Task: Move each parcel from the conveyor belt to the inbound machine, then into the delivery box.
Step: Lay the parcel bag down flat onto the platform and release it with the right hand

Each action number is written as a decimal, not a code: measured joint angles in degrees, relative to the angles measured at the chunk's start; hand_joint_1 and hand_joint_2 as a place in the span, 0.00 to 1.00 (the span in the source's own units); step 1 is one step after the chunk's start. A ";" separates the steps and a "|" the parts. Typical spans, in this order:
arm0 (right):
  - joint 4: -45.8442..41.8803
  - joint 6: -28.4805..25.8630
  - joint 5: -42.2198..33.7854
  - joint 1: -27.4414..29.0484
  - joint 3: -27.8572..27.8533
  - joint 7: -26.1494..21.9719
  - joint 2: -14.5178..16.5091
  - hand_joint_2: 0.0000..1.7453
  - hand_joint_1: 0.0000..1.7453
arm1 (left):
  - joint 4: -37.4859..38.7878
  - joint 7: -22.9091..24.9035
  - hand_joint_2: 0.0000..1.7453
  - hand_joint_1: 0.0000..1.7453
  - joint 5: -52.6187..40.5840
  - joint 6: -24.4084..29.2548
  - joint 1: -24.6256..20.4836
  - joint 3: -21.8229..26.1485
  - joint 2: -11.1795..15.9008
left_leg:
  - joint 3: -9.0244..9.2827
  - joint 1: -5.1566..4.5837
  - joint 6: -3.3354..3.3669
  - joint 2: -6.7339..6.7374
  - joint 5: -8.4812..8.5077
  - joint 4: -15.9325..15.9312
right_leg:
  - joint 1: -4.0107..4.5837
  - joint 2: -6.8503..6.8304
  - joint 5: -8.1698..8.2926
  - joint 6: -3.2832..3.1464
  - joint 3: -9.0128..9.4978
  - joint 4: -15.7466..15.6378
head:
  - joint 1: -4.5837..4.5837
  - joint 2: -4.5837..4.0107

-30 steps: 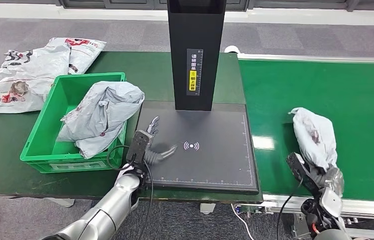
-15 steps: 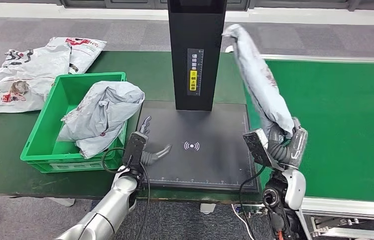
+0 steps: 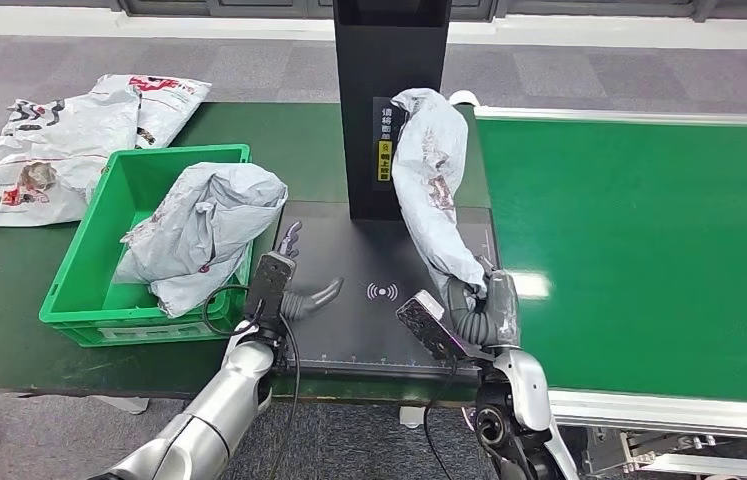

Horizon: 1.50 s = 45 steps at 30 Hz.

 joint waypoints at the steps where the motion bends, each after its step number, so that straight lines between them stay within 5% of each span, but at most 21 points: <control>1: 0.16 1.12 0.05 -0.01 0.26 0.54 -0.01 1.00 1.00 | 0.03 0.00 1.00 0.00 -0.01 -0.05 -0.07 0.00 0.00 | 0.00 0.00 0.00 0.00 0.00 0.00 | 0.00 0.00 0.00 0.00 0.00 0.00 | 0.01 0.01; 7: 3.86 10.27 -0.21 0.39 2.85 3.86 -1.03 1.00 1.00 | 0.22 0.04 1.00 0.00 0.00 -0.63 -0.51 0.00 0.06 | -0.01 0.00 0.00 -0.02 -0.01 0.00 | 0.00 -0.01 -0.02 0.00 -0.01 -0.02 | -0.01 0.00; 17: 9.13 13.96 -0.24 0.87 6.23 3.47 -3.49 1.00 1.00 | 0.80 -0.01 1.00 0.00 0.61 -0.70 -1.08 0.00 0.11 | 0.02 0.00 0.00 0.00 -0.01 0.00 | 0.00 0.00 -0.02 0.00 0.01 -0.02 | -0.01 0.01; 20: 9.68 14.26 -0.85 0.49 6.99 2.58 -4.20 1.00 0.79 | 0.78 -0.38 1.00 0.00 0.99 -0.29 -1.11 0.01 0.11 | 0.07 0.00 0.00 0.02 -0.01 0.00 | 0.00 0.01 -0.02 -0.01 0.05 -0.03 | 0.00 0.00; 24: 9.94 13.83 -1.85 0.18 7.36 2.40 -4.90 1.00 0.03 | 0.51 -0.60 1.00 0.00 1.56 0.17 -1.11 0.02 0.15 | 0.11 0.00 0.00 0.01 -0.01 0.00 | 0.00 0.00 -0.02 -0.01 0.10 -0.03 | -0.01 0.01; 25: 9.94 13.64 -2.05 0.19 7.36 2.40 -5.00 1.00 0.00 | 0.43 -0.67 1.00 0.00 1.61 0.31 -1.11 0.02 0.18 | 0.12 0.00 0.00 0.01 -0.01 0.00 | 0.00 0.00 -0.01 -0.01 0.11 -0.03 | -0.01 0.01; 32: 8.14 7.43 -6.11 1.55 7.23 0.25 -5.38 1.00 0.00 | -1.58 -2.26 1.00 0.00 1.91 2.90 -0.06 0.02 0.38 | 0.12 0.00 0.00 0.00 0.00 0.00 | 0.00 0.00 0.00 0.00 0.11 -0.03 | -0.01 0.00; 38: 3.44 -2.45 -18.60 3.12 3.46 -12.08 -5.09 1.00 0.00 | -4.22 -4.36 1.00 0.00 4.38 4.00 0.96 0.02 0.33 | 0.06 -0.01 0.00 -0.02 -0.01 0.00 | -0.01 0.00 0.00 0.01 0.07 -0.03 | -0.01 0.01; 45: 0.40 -2.49 -28.30 4.49 -2.21 -19.46 -3.85 1.00 0.00 | -6.24 -6.46 1.00 0.00 5.91 5.16 1.56 0.02 0.09 | 0.05 -0.01 0.01 0.00 -0.02 0.00 | 0.00 0.01 -0.01 0.01 0.04 -0.03 | -0.01 0.00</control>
